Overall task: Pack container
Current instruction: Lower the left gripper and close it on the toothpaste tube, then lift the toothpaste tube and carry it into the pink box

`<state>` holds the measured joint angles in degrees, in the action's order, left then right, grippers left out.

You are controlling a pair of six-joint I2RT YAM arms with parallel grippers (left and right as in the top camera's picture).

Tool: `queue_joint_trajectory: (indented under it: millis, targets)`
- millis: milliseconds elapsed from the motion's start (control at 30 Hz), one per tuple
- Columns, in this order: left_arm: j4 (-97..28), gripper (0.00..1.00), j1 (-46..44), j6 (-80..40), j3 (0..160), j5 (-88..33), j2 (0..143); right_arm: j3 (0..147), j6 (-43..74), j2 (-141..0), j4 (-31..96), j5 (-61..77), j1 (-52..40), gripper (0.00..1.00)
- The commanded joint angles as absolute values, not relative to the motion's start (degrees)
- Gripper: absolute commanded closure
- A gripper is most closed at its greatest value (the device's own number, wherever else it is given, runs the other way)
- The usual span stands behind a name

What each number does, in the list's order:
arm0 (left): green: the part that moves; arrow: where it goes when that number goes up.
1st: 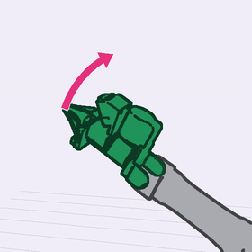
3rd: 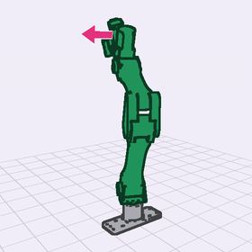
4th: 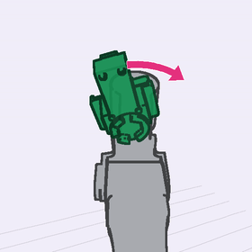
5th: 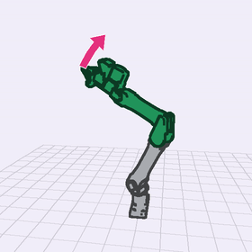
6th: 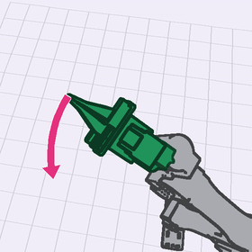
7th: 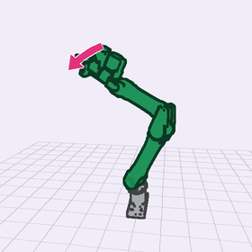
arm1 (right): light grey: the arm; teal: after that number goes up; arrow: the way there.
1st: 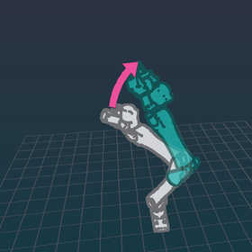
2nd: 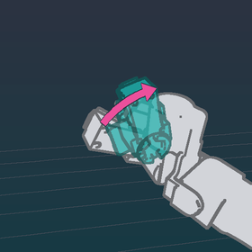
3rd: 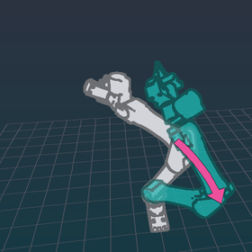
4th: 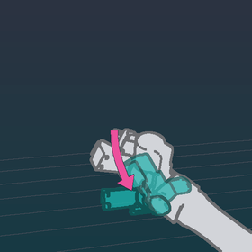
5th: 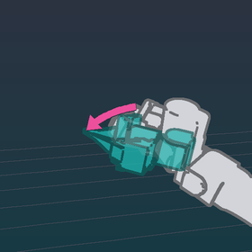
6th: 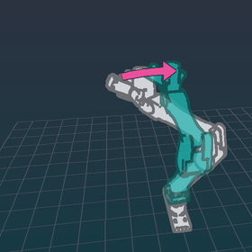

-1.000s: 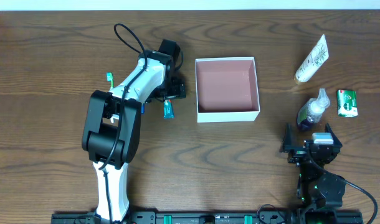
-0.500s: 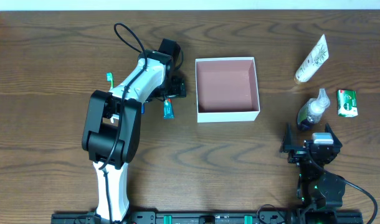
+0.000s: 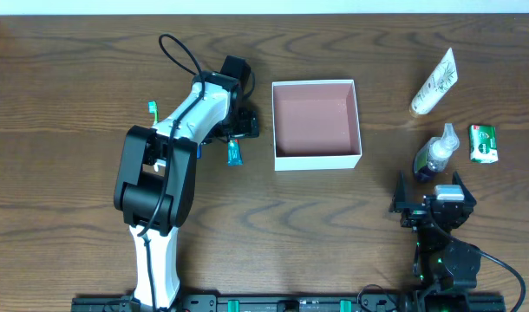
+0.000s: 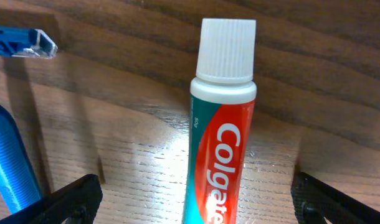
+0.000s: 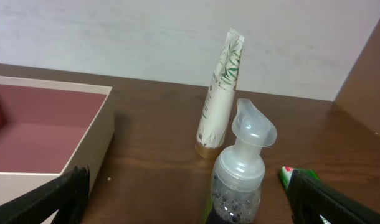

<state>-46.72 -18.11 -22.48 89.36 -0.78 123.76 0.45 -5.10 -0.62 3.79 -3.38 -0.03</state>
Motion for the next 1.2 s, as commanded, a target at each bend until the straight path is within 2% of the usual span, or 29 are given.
queue_joint_trajectory:
  millis: [0,200,400,733,833,967,1167]
  targets:
    - [-47.03,0.02,-17.98,-22.15,88.23,-0.43,124.25,0.32,-5.87,-0.27,4.01,-3.16,-0.43,0.01]
    - [-47.03,0.0,-17.98,-22.15,88.23,-0.45,124.25,0.32,-5.87,-0.27,4.01,-3.16,-0.43,0.01]
    - [-47.03,0.21,-17.98,-22.15,88.23,-0.45,124.25,0.32,-5.85,-0.27,4.01,-3.18,-0.43,0.01]
    - [-47.05,0.66,-17.98,-22.15,88.95,-0.45,123.66,0.32,-5.87,-0.27,4.01,-3.16,-0.43,0.01]
    - [-47.03,0.71,-17.98,-22.15,89.25,-0.43,122.96,0.32,-5.87,-0.27,4.01,-3.16,-0.43,0.01]
    - [-47.05,0.85,-17.98,-22.15,89.27,-0.45,122.21,0.32,-5.87,-0.27,4.01,-3.18,-0.43,0.01]
    - [-47.05,0.88,-17.98,-22.17,89.36,-0.47,120.57,0.32,-5.87,-0.27,4.01,-3.16,-0.43,0.01]
